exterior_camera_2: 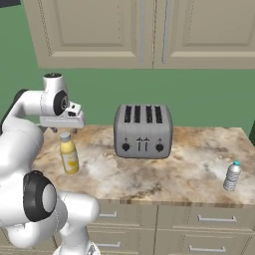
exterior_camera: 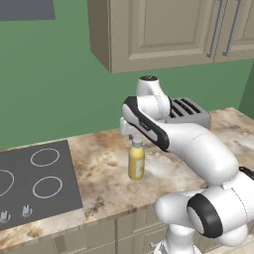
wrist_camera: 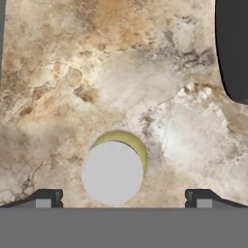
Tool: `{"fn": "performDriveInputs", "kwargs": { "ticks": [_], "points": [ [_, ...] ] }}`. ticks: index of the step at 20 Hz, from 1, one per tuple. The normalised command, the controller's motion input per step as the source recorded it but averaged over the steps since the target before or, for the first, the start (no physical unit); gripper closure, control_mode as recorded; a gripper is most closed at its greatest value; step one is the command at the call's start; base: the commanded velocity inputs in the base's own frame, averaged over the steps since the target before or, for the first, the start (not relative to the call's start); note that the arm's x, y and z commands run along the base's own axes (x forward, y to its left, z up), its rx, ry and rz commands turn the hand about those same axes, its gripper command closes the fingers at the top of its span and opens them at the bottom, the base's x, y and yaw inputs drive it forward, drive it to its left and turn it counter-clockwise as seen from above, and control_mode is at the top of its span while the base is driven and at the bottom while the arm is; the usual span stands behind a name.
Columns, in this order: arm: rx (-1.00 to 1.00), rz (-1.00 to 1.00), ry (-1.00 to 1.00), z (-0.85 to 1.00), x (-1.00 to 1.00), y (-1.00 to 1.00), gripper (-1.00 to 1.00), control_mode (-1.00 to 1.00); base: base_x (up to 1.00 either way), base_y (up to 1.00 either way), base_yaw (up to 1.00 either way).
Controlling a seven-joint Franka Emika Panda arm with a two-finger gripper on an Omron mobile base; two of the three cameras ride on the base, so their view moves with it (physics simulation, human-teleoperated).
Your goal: Place the drinks on the dining counter in a tight cluster.
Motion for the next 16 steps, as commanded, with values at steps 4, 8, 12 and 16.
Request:
{"fn": "performDriveInputs", "kwargs": {
  "ticks": [4, 8, 12, 16],
  "points": [
    [0.0, 0.0, 0.0, 0.0, 0.0, 0.13, -1.0, -1.0, 0.0, 0.0, 0.0],
    [0.0, 0.0, 0.0, 0.0, 0.02, 0.01, -1.0, -1.0, 0.0, 0.0, 0.0],
    [0.0, 0.0, 0.0, -0.11, 0.04, 0.0, -1.0, -1.0, 0.0, 0.0, 0.0],
    [0.0, 0.0, 0.0, -0.16, 0.01, 0.0, -1.0, -1.0, 0.0, 0.0, 0.0]
  ]
}}
